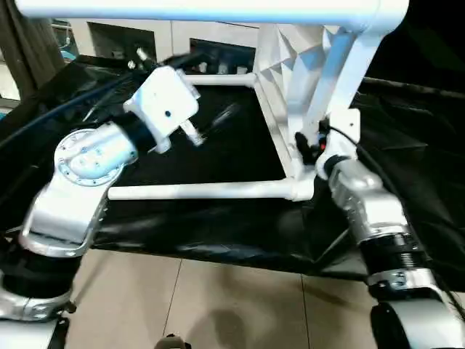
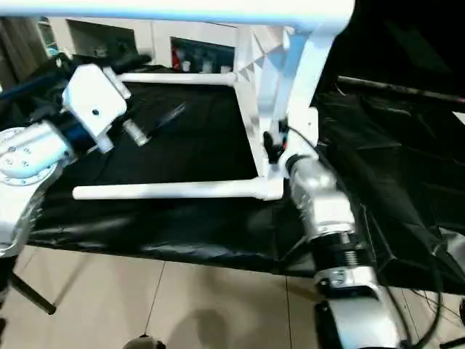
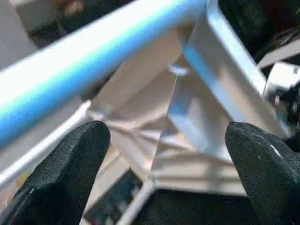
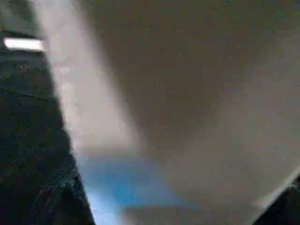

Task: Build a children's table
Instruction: Flip table

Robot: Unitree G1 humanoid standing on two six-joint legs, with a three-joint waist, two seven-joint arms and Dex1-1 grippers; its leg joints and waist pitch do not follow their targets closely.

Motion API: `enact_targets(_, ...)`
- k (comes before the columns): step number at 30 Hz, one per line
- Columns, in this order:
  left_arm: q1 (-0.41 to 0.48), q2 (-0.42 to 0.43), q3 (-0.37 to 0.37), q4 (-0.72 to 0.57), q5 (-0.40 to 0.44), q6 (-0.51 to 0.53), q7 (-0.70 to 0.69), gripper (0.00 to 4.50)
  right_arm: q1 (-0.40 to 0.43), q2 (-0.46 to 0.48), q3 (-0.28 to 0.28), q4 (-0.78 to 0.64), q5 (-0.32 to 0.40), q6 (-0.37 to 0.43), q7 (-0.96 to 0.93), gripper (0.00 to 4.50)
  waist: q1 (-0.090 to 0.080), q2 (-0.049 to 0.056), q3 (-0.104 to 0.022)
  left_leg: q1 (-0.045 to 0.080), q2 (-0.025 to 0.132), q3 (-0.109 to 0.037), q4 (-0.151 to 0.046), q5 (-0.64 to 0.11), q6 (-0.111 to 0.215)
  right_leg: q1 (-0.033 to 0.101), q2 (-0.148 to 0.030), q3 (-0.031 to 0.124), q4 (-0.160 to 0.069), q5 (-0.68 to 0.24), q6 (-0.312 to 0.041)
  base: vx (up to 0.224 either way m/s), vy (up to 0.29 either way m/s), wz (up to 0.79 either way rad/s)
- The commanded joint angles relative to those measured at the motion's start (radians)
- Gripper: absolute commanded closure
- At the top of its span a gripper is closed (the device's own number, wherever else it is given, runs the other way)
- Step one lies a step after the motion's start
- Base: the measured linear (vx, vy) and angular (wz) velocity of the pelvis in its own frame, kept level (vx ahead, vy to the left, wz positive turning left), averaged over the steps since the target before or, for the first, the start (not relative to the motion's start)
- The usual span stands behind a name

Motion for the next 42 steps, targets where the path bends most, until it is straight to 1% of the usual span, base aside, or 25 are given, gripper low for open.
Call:
enact_targets(1, -0.017, 0.005, -0.025, -0.025, 0.011, -0.023, -0.021, 0.00, -0.013, -0.007, -0.016, 0.038, -0.008, -0.064, 0.015, 1.19, -0.004, 0.020, -0.069, 0.045, 0.051, -0.021, -0.065, -0.143, -0.117, 0.020, -0.074, 0.035, -0.056, 0.143, -0.121, 0.000, 0.000, 0.00)
enact_targets(3, -0.005, 0.013, -0.041, -0.033, 0.016, -0.032, -0.046, 0.00, -0.026, -0.006, -0.019, 0.064, -0.010, -0.096, 0.026, 1.19, -0.011, 0.016, -0.068, 0.040, 0.049, -0.019, -0.061, -0.107, -0.093, 0.022, -0.068, 0.034, -0.052, 0.187, -0.130, 0.000, 0.000, 0.00)
enact_targets(5, 0.010, 0.020, -0.050, -0.041, 0.015, -0.024, -0.063, 0.00, -0.036, -0.011, -0.010, 0.087, -0.025, -0.121, 0.033, 1.19, -0.014, 0.018, -0.068, 0.040, 0.049, -0.019, -0.061, -0.099, -0.085, 0.022, -0.068, 0.034, -0.051, 0.190, -0.137, 0.000, 0.000, 0.00)
enact_targets(6, 0.024, 0.029, -0.058, -0.048, 0.017, -0.014, -0.081, 0.00, -0.044, -0.015, -0.005, 0.110, -0.035, -0.146, 0.040, 1.19, -0.015, 0.015, -0.068, 0.040, 0.050, -0.018, -0.060, -0.099, -0.083, 0.021, -0.068, 0.034, -0.051, 0.188, -0.141, 0.000, 0.000, 0.00)
enact_targets(10, 0.040, 0.047, -0.061, -0.052, 0.036, -0.025, -0.092, 0.00, -0.063, -0.018, -0.008, 0.167, -0.039, -0.210, 0.061, 1.19, -0.016, 0.017, -0.066, 0.041, 0.051, -0.016, -0.059, -0.112, -0.075, 0.019, -0.068, 0.035, -0.052, 0.168, -0.151, 0.000, 0.000, 0.00)
enact_targets(12, 0.033, 0.046, -0.042, -0.053, 0.048, -0.054, -0.077, 0.00, -0.075, -0.025, -0.002, 0.217, -0.047, -0.271, 0.082, 1.35, -0.015, 0.017, -0.067, 0.042, 0.053, -0.016, -0.059, -0.118, -0.070, 0.018, -0.068, 0.034, -0.051, 0.163, -0.159, 0.000, 0.000, 0.00)
enact_targets(13, 0.031, 0.047, -0.040, -0.053, 0.050, -0.058, -0.075, 0.00, -0.076, -0.026, -0.001, 0.221, -0.048, -0.277, 0.085, 1.45, -0.015, 0.016, -0.066, 0.041, 0.053, -0.015, -0.059, -0.123, -0.069, 0.018, -0.070, 0.034, -0.053, 0.159, -0.161, 0.000, 0.000, 0.00)
enact_targets(15, 0.003, 0.047, -0.018, -0.049, 0.081, -0.098, -0.043, 0.00, -0.082, -0.029, 0.002, 0.245, -0.053, -0.299, 0.094, 1.69, -0.015, 0.016, -0.066, 0.041, 0.054, -0.016, -0.059, -0.125, -0.064, 0.019, -0.069, 0.034, -0.052, 0.154, -0.163, 0.000, 0.000, 0.00)
enact_targets(16, -0.031, 0.054, 0.011, -0.037, 0.133, -0.155, 0.005, 0.00, -0.092, -0.031, -0.003, 0.281, -0.058, -0.325, 0.104, 1.69, -0.015, 0.014, -0.066, 0.040, 0.055, -0.017, -0.059, -0.123, -0.061, 0.019, -0.069, 0.033, -0.052, 0.155, -0.164, 0.000, 0.000, 0.00)
enact_targets(17, -0.042, 0.061, 0.020, -0.032, 0.157, -0.174, 0.022, 0.00, -0.097, -0.031, -0.006, 0.296, -0.060, -0.334, 0.107, 1.74, -0.016, 0.017, -0.067, 0.040, 0.056, -0.018, -0.058, -0.128, -0.059, 0.020, -0.070, 0.033, -0.053, 0.148, -0.164, 0.000, 0.000, 0.00)
enact_targets(19, -0.048, 0.067, 0.028, -0.025, 0.174, -0.185, 0.039, 0.00, -0.101, -0.031, -0.008, 0.309, -0.062, -0.342, 0.111, 1.79, -0.017, 0.015, -0.066, 0.037, 0.055, -0.018, -0.058, -0.125, -0.057, 0.022, -0.071, 0.032, -0.052, 0.149, -0.165, 0.000, 0.000, 0.00)
enact_targets(20, -0.050, 0.070, 0.031, -0.022, 0.183, -0.188, 0.048, 0.00, -0.103, -0.031, -0.009, 0.315, -0.062, -0.346, 0.114, 2.08, -0.017, 0.014, -0.066, 0.038, 0.055, -0.017, -0.057, -0.126, -0.054, 0.020, -0.070, 0.033, -0.051, 0.146, -0.165, 0.000, 0.000, 0.00)
enact_targets(22, -0.052, 0.084, 0.036, -0.009, 0.221, -0.201, 0.075, 0.00, -0.109, -0.031, -0.009, 0.332, -0.064, -0.356, 0.116, 2.16, -0.016, 0.016, -0.066, 0.038, 0.055, -0.017, -0.056, -0.124, -0.052, 0.019, -0.072, 0.033, -0.050, 0.144, -0.169, 0.000, 0.000, 0.00)
enact_targets(23, -0.052, 0.084, 0.036, -0.009, 0.221, -0.201, 0.075, 0.00, -0.109, -0.031, -0.009, 0.332, -0.064, -0.356, 0.116, 2.34, -0.015, 0.017, -0.066, 0.039, 0.056, -0.017, -0.057, -0.122, -0.052, 0.017, -0.072, 0.033, -0.051, 0.143, -0.169, 0.000, 0.000, 0.00)
enact_targets(24, -0.055, 0.108, 0.027, 0.017, 0.292, -0.212, 0.104, 0.00, -0.114, -0.028, -0.011, 0.348, -0.066, -0.369, 0.118, 2.34, -0.014, 0.020, -0.067, 0.040, 0.055, -0.017, -0.056, -0.124, -0.054, 0.016, -0.070, 0.032, -0.049, 0.144, -0.172, 0.000, 0.000, 0.00)
enact_targets(27, -0.067, 0.121, 0.010, 0.080, 0.373, -0.217, 0.136, 0.00, -0.121, -0.023, -0.014, 0.368, -0.066, -0.390, 0.122, 2.45, -0.017, 0.023, -0.067, 0.040, 0.055, -0.018, -0.057, -0.145, -0.057, 0.015, -0.072, 0.033, -0.052, 0.119, -0.173, 0.000, 0.000, 0.00)
enact_targets(28, -0.067, 0.121, 0.010, 0.080, 0.373, -0.217, 0.136, 0.00, -0.121, -0.023, -0.014, 0.368, -0.066, -0.390, 0.122, 2.45, -0.016, 0.023, -0.067, 0.040, 0.055, -0.018, -0.057, -0.146, -0.058, 0.015, -0.071, 0.032, -0.052, 0.117, -0.174, 0.000, 0.000, 0.00)
enact_targets(29, -0.077, 0.127, 0.008, 0.104, 0.422, -0.199, 0.174, 0.00, -0.122, -0.021, -0.014, 0.370, -0.065, -0.393, 0.122, 2.48, -0.016, 0.025, -0.067, 0.040, 0.056, -0.019, -0.058, -0.147, -0.060, 0.014, -0.072, 0.032, -0.051, 0.117, -0.176, 0.000, 0.000, 0.00)
enact_targets(30, -0.086, 0.131, 0.012, 0.126, 0.452, -0.193, 0.195, 0.00, -0.123, -0.020, -0.014, 0.373, -0.065, -0.398, 0.123, 2.48, -0.015, 0.032, -0.068, 0.041, 0.057, -0.021, -0.057, -0.148, -0.064, 0.014, -0.072, 0.031, -0.049, 0.129, -0.178, 0.000, 0.000, 0.00)
enact_targets(31, -0.097, 0.142, 0.019, 0.154, 0.503, -0.180, 0.231, 0.00, -0.124, -0.017, -0.015, 0.377, -0.065, -0.406, 0.125, 2.48, -0.017, 0.029, -0.069, 0.042, 0.057, -0.020, -0.057, -0.148, -0.063, 0.013, -0.070, 0.031, -0.049, 0.144, -0.181, 0.000, 0.000, 0.00)
enact_targets(32, -0.098, 0.151, 0.024, 0.165, 0.510, -0.182, 0.234, 0.00, -0.123, -0.016, -0.015, 0.377, -0.065, -0.409, 0.125, 2.48, -0.016, 0.033, -0.069, 0.040, 0.054, -0.021, -0.056, -0.142, -0.061, 0.015, -0.071, 0.031, -0.047, 0.154, -0.184, 0.000, 0.000, 0.00)
enact_targets(34, -0.097, 0.165, 0.028, 0.176, 0.528, -0.177, 0.240, 0.00, -0.123, -0.015, -0.015, 0.377, -0.066, -0.412, 0.126, 2.49, -0.015, 0.029, -0.070, 0.039, 0.054, -0.020, -0.054, -0.135, -0.055, 0.016, -0.072, 0.031, -0.048, 0.160, -0.188, 0.000, 0.000, 0.00)
enact_targets(37, -0.098, 0.184, 0.049, 0.190, 0.578, -0.147, 0.276, 0.00, -0.124, -0.017, -0.015, 0.381, -0.069, -0.421, 0.129, 2.49, -0.015, 0.034, -0.069, 0.038, 0.055, -0.021, -0.054, -0.120, -0.048, 0.015, -0.071, 0.030, -0.045, 0.174, -0.195, 0.000, 0.000, 0.00)
enact_targets(38, -0.104, 0.184, 0.064, 0.201, 0.590, -0.138, 0.289, 0.00, -0.126, -0.018, -0.015, 0.387, -0.070, -0.427, 0.131, 2.50, -0.015, 0.033, -0.069, 0.038, 0.055, -0.020, -0.054, -0.124, -0.046, 0.015, -0.071, 0.030, -0.046, 0.171, -0.200, 0.000, 0.000, 0.00)
enact_targets(42, -0.109, 0.168, 0.072, 0.205, 0.593, -0.134, 0.309, 0.00, -0.128, -0.020, -0.015, 0.389, -0.072, -0.431, 0.131, 2.50, -0.013, 0.032, -0.068, 0.039, 0.055, -0.021, -0.055, -0.140, -0.046, 0.014, -0.073, 0.030, -0.048, 0.153, -0.207, 0.000, 0.000, 0.00)
